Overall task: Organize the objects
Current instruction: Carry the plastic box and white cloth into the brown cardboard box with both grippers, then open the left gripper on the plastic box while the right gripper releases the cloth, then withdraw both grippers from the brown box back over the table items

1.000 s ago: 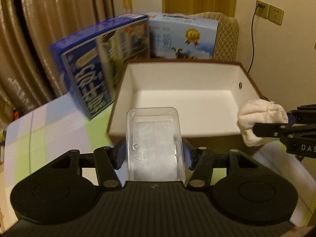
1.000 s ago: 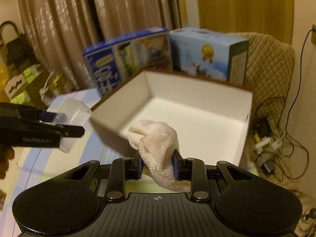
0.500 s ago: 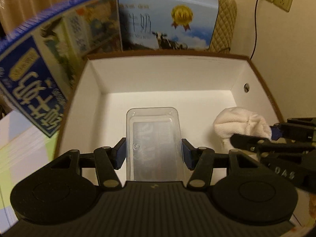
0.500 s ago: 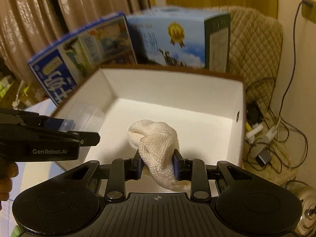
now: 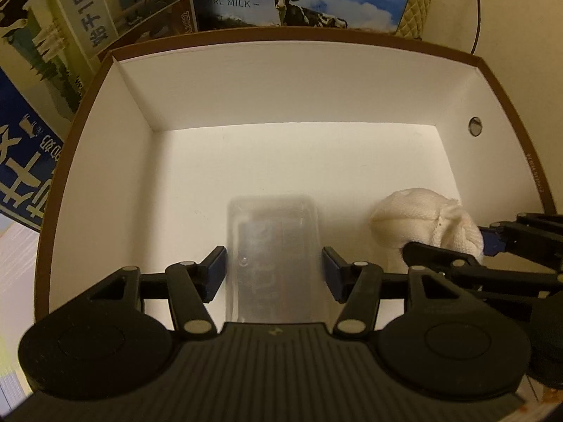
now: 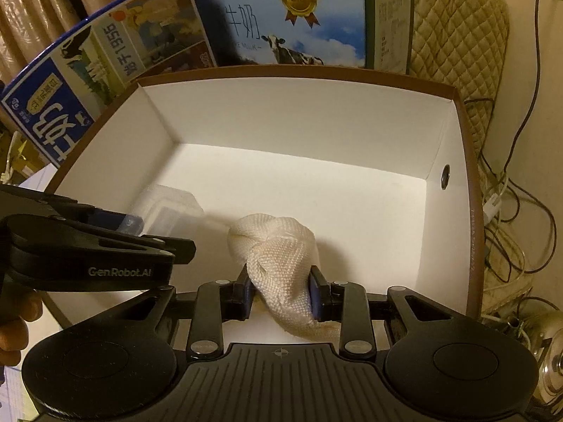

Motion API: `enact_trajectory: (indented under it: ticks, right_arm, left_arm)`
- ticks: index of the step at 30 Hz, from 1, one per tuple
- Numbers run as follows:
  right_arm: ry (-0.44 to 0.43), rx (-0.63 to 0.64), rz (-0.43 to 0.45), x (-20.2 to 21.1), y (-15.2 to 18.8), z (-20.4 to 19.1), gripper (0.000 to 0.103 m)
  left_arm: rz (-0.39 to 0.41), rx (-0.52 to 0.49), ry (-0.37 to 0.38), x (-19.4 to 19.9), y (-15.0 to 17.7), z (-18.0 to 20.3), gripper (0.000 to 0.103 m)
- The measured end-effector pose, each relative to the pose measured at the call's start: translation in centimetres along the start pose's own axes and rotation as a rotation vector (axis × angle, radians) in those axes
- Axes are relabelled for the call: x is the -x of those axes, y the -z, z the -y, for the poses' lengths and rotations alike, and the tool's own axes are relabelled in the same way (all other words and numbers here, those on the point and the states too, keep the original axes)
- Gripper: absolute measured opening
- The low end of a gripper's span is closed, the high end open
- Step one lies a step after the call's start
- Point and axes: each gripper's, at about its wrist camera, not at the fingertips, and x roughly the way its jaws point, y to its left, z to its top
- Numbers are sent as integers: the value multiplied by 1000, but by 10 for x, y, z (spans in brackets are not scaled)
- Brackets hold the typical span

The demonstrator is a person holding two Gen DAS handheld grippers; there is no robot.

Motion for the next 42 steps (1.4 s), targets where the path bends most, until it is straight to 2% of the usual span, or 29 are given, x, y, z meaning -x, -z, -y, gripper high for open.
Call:
enact_trajectory:
  ticks: [2,4,9,12,16,17,25,31,42]
  right_arm:
    - [1,-5,0,-1,0,1,28]
    - [-4,-8,1,-1,-1,3,28]
    - [-8,-7,20,0,-3,3,31]
    - [-18,6,77,7,-4,2,41]
    - [-34,13,144,20,-8,1,74]
    - [-38,15,155,24,-8,1,76]
    - [-72,55,208,68,2,-3,78]
    - [-116,54,239,111,26,-6,78]
    - [-165,51,238,164,72,-9,78]
  left_arm:
    - [4,3,3,-1,0,-1,64]
    - [15,3,1,-1,0,-1,69]
    - [25,18,3,4,1,-7,72]
    - [43,31,-12,13,3,-13,76]
    - [78,41,-28,30,6,-20,81]
    - [88,44,-32,35,7,-21,82]
    - [162,106,-32,81,30,-27,87]
    - [191,159,-42,120,65,-25,89]
    - [236,267,-46,179,128,-4,90]
